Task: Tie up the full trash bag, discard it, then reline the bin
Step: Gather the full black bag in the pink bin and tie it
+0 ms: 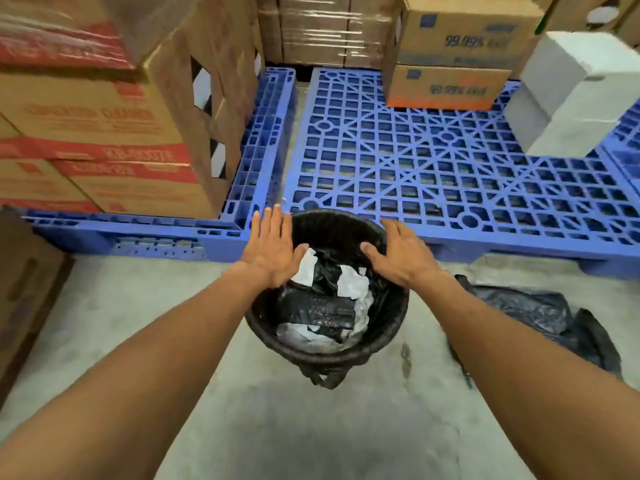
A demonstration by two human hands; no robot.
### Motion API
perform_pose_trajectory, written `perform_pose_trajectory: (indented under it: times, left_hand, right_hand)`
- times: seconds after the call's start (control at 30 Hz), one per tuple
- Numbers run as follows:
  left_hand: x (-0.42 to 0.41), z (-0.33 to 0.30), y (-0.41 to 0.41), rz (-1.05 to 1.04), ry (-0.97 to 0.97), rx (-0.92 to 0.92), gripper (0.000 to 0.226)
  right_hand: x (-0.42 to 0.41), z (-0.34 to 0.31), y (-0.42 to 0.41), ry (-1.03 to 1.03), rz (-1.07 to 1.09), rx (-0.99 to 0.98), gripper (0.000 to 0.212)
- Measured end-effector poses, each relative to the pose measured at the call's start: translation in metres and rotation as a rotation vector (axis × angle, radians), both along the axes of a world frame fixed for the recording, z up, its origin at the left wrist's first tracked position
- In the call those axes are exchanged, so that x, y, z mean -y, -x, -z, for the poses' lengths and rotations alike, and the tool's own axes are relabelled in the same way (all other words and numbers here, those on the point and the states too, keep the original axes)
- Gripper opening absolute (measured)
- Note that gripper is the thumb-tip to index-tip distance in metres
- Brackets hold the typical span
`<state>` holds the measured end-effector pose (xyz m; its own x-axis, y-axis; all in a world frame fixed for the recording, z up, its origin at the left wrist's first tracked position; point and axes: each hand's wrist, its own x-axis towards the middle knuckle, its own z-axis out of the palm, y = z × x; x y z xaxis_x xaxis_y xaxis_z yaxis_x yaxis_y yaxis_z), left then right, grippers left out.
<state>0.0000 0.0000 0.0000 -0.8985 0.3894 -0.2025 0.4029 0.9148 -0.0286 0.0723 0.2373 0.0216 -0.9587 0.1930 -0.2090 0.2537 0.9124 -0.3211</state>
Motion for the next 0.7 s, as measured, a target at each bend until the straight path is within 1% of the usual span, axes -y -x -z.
perform_pose_trajectory:
  times: [0.13,0.23,0.3,0.37,0.4,0.47,0.5,0.53,0.63,0.7]
  left_hand:
    - [-0.008,0.040,0.024,0.006,-0.054,-0.090,0.079]
    - [-0.015,0.066,0.040,0.033,-0.108,-0.155,0.079]
    - [-0.020,0.074,0.047,0.027,-0.136,-0.159,0.079]
    - [-0.023,0.079,0.049,0.015,-0.164,-0.204,0.075]
    - [-0.023,0.081,0.048,0.018,-0.210,-0.246,0.067]
    - [-0.019,0.086,0.050,0.009,-0.397,-0.339,0.043]
    - [-0.017,0.088,0.050,-0.004,-0.478,-0.384,0.036]
    - [-0.015,0.089,0.050,-0.024,-0.525,-0.413,0.034]
    - [-0.012,0.086,0.053,-0.073,-0.503,-0.474,0.028]
    - [-0.010,0.083,0.056,-0.068,-0.471,-0.495,0.028]
  right_hand:
    - [-0.007,0.042,0.020,-0.021,-0.002,-0.072,0.084]
    - [-0.008,0.067,0.033,-0.047,-0.015,-0.124,0.085]
    - [-0.010,0.077,0.039,-0.057,-0.014,-0.121,0.083]
    - [-0.011,0.085,0.044,-0.100,0.006,-0.110,0.076]
    - [-0.012,0.088,0.046,-0.119,0.024,-0.131,0.070]
    - [-0.014,0.092,0.050,-0.135,0.067,-0.230,0.055]
    - [-0.014,0.093,0.051,-0.148,0.085,-0.290,0.049]
    - [-0.013,0.095,0.051,-0.163,0.094,-0.336,0.045]
    - [-0.009,0.100,0.050,-0.182,0.104,-0.436,0.039]
    - [-0.006,0.101,0.050,-0.203,0.101,-0.484,0.036]
